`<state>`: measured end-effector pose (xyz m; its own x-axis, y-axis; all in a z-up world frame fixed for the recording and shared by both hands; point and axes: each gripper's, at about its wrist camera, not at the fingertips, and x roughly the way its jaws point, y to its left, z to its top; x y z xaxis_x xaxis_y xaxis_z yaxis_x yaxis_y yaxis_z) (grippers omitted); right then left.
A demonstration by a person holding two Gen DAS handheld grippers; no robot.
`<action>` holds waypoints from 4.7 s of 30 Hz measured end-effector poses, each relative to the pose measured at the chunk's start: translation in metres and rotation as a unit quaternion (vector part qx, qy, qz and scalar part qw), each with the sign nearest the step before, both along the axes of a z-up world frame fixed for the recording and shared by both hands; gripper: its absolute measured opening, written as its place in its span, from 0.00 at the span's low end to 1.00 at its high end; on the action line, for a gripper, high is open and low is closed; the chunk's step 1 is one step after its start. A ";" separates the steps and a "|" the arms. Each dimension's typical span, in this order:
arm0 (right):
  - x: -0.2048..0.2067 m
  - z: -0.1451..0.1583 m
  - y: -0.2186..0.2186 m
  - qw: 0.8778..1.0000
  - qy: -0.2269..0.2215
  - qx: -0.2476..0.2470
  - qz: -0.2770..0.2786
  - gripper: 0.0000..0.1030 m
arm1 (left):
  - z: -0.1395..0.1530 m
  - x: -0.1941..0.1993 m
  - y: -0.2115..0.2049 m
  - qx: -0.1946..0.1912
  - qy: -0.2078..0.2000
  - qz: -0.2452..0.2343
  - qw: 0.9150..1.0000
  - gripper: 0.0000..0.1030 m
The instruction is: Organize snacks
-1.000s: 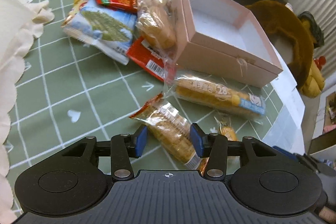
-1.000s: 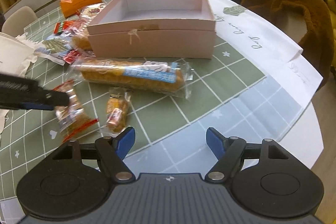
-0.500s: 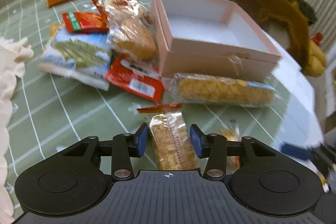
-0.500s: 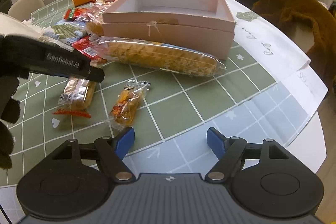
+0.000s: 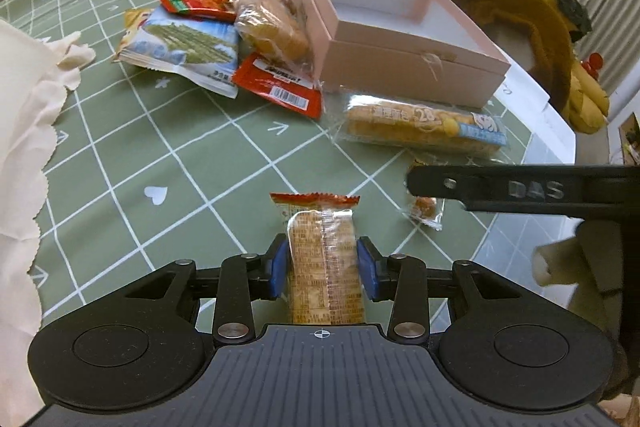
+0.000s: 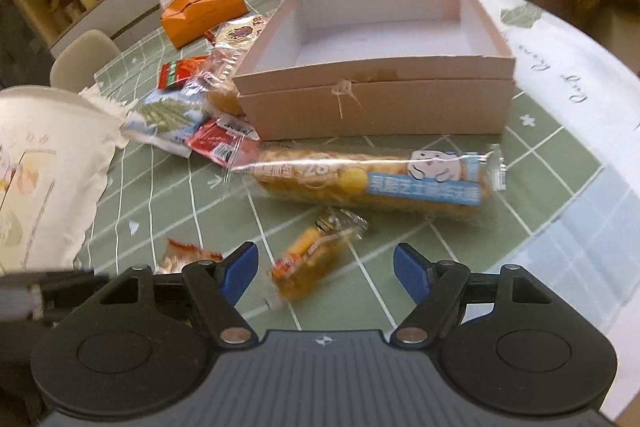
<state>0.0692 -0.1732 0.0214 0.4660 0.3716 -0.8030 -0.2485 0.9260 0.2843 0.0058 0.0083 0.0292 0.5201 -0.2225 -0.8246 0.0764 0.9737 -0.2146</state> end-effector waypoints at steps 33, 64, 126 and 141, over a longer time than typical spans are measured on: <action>-0.019 0.001 -0.005 0.996 -0.028 -0.075 0.030 0.21 | 0.000 0.003 0.002 -0.019 -0.001 0.010 1.000 0.41; 0.205 0.110 -0.030 0.997 -0.038 -0.048 -0.048 0.21 | 0.058 0.237 -0.007 -0.168 -0.053 -0.020 0.984 0.41; 0.044 -0.003 0.118 0.982 -0.046 -0.094 0.154 0.75 | 0.020 0.075 0.097 -0.120 -0.018 0.127 0.984 0.27; 0.017 0.005 0.023 0.991 -0.016 -0.084 0.106 0.27 | 0.039 0.089 0.072 -0.113 -0.056 0.121 0.985 0.27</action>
